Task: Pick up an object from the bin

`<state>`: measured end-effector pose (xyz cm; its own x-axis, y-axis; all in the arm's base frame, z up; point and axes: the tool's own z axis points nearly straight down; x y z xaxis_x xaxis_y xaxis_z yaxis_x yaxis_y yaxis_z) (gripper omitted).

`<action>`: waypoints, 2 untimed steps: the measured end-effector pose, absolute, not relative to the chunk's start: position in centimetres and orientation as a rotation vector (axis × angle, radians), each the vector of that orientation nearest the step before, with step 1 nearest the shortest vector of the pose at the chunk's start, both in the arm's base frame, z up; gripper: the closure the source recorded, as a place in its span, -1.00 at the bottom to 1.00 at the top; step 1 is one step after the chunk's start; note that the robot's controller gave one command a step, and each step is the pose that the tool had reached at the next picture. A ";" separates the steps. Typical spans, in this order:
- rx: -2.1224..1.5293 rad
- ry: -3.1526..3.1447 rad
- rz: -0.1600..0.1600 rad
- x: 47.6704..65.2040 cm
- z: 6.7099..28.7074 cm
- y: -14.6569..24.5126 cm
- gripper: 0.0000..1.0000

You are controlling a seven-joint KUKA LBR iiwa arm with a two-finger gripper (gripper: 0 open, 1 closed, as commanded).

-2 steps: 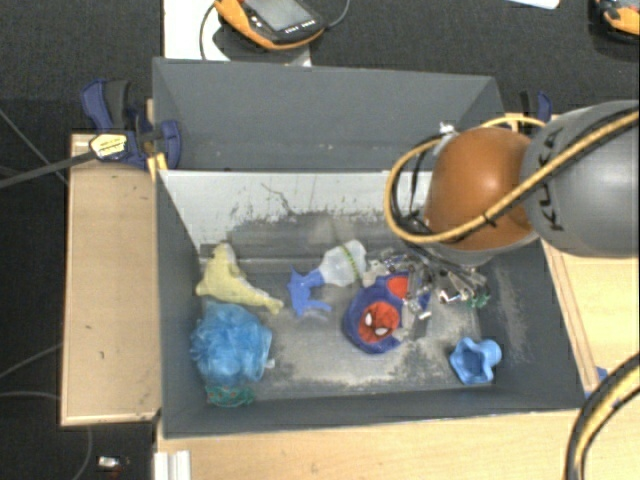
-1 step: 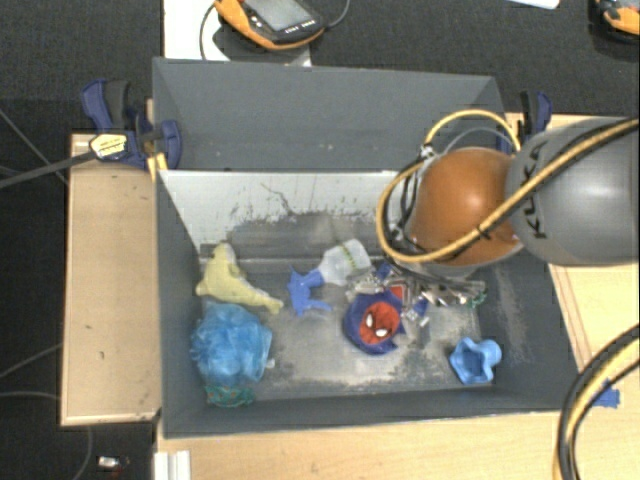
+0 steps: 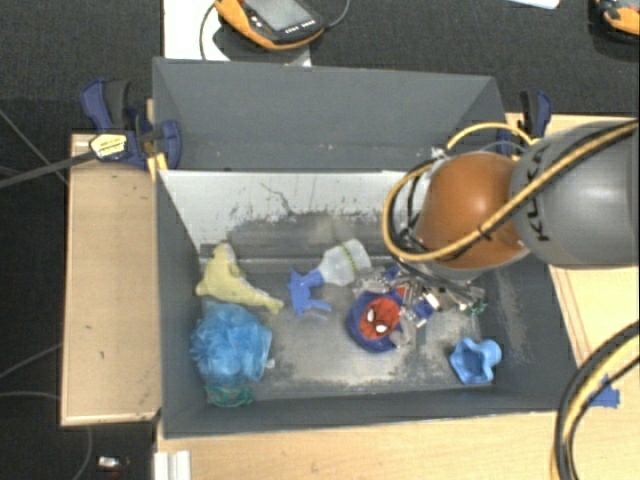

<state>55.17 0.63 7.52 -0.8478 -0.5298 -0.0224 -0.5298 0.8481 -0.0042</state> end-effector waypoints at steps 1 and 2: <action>-0.860 2.998 0.003 55.2 7.5 0.6 1.00; -0.859 3.006 0.005 54.9 11.6 0.5 1.00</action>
Offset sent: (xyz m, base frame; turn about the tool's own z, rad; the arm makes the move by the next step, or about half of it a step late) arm 0.0001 -0.0002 0.0768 -0.0002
